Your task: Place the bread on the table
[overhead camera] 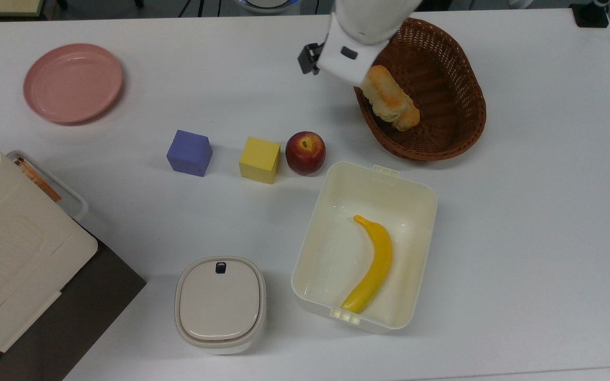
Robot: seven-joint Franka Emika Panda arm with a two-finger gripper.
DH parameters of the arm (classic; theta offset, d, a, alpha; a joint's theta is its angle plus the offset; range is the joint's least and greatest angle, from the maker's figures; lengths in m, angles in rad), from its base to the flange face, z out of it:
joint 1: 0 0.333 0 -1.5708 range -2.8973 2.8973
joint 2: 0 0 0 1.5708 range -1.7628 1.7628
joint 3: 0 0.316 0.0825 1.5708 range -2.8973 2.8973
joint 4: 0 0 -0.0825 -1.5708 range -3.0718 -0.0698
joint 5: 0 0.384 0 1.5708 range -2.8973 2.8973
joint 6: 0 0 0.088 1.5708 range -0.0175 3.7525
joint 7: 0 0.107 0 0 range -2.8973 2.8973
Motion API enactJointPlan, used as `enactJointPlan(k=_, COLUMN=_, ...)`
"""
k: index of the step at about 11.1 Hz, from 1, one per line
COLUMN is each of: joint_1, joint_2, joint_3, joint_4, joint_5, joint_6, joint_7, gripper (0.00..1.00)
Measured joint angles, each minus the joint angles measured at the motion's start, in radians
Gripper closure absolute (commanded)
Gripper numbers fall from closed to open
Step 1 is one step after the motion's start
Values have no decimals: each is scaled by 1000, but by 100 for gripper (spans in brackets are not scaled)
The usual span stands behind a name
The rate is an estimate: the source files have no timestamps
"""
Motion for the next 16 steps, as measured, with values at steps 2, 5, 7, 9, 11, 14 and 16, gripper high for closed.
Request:
enactJointPlan(k=2, joint_1=43, joint_2=30, joint_3=4, joint_4=-10, joint_5=10, joint_6=-1, joint_7=0, gripper=0)
enactJointPlan(k=5, joint_1=86, joint_2=97, joint_3=11, joint_4=-11, joint_5=12, joint_6=0, joint_7=5, gripper=0)
enactJointPlan(k=7, joint_1=86, joint_2=136, joint_3=38, joint_4=-11, joint_5=13, joint_6=38, joint_7=40, gripper=18)
enactJointPlan(k=9, joint_1=87, joint_2=164, joint_3=58, joint_4=-12, joint_5=13, joint_6=62, joint_7=72, gripper=96)
enactJointPlan(k=11, joint_1=87, joint_2=170, joint_3=64, joint_4=-10, joint_5=13, joint_6=64, joint_7=88, gripper=100)
enactJointPlan(k=14, joint_1=86, joint_2=162, joint_3=64, joint_4=0, joint_5=13, joint_6=55, joint_7=96, gripper=100)
enactJointPlan(k=16, joint_1=82, joint_2=136, joint_3=63, joint_4=15, joint_5=13, joint_6=21, joint_7=97, gripper=100)
